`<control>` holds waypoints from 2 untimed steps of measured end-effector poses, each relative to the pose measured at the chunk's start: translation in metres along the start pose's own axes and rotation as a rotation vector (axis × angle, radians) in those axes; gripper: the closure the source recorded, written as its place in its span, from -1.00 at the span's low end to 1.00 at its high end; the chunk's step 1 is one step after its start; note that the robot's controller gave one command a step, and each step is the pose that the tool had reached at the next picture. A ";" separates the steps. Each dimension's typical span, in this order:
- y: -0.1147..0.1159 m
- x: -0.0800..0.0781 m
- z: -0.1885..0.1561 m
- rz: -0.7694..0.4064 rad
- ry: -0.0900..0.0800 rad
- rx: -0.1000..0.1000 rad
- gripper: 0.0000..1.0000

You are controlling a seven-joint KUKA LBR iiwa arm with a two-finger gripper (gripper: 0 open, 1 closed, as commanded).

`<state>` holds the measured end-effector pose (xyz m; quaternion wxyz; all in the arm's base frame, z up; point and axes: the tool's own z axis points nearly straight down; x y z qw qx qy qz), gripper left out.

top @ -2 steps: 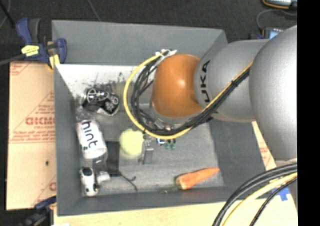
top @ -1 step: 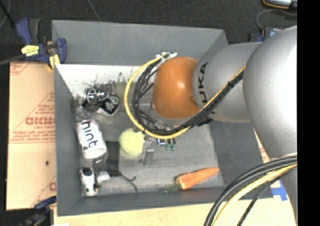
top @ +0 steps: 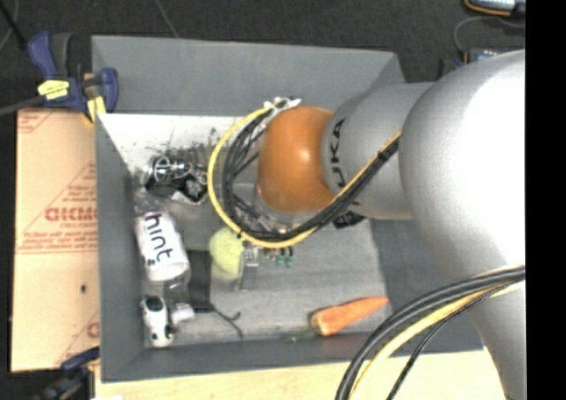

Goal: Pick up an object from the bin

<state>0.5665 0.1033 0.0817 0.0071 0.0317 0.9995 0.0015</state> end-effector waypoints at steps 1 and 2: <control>-0.007 -0.026 0.008 -0.111 -0.005 0.000 1.00; -0.007 -0.026 0.008 -0.110 -0.005 0.000 1.00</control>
Offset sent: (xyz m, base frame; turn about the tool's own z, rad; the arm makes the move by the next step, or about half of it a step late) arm 0.0000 0.0000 0.0000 0.0000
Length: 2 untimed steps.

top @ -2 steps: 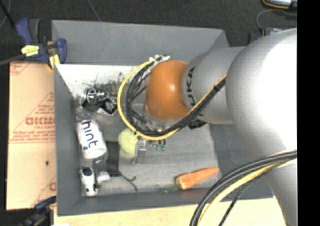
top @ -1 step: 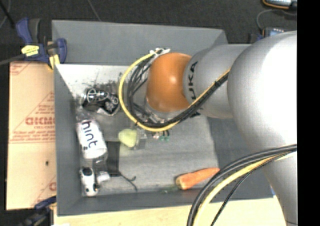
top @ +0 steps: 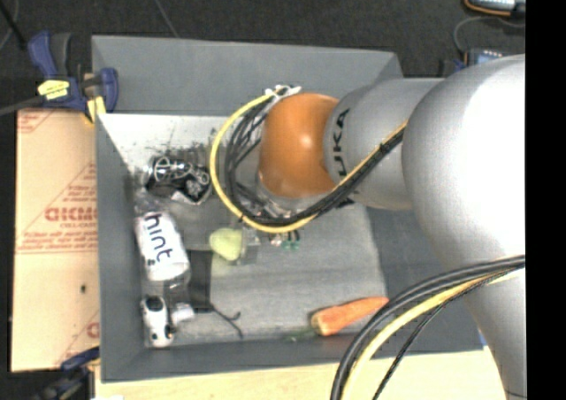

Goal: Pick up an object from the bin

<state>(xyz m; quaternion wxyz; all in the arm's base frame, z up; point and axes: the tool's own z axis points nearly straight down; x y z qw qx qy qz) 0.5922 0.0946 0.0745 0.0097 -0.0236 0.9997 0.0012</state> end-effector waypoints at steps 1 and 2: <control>0.000 0.000 -0.001 0.000 0.000 0.000 1.00; 0.005 -0.007 -0.040 0.018 0.001 -0.001 1.00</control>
Offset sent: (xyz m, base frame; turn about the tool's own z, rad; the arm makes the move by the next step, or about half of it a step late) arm 0.0217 0.0160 -0.0045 0.0699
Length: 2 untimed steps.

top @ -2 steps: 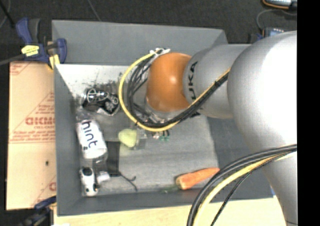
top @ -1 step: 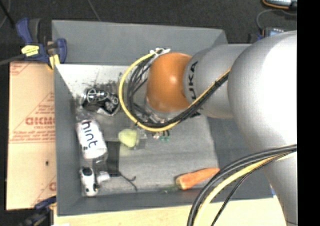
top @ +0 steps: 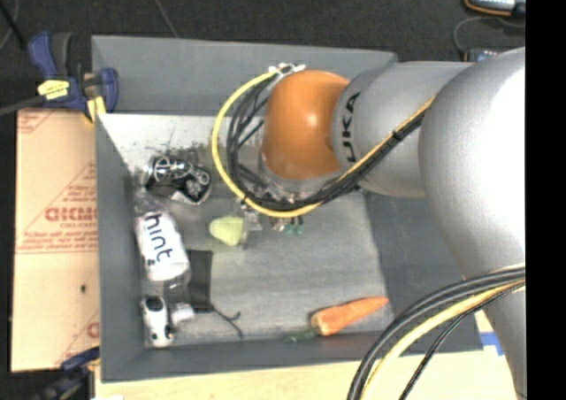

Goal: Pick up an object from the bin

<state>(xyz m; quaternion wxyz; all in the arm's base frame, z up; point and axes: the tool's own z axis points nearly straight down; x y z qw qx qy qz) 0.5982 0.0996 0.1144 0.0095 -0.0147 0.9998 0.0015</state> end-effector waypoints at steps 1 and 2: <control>-0.005 -0.007 -0.061 0.002 -0.003 0.000 1.00; -0.005 -0.007 -0.061 0.002 -0.003 0.000 1.00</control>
Offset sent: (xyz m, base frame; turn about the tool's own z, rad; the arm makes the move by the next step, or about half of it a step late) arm 0.0000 0.0000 0.0000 0.0000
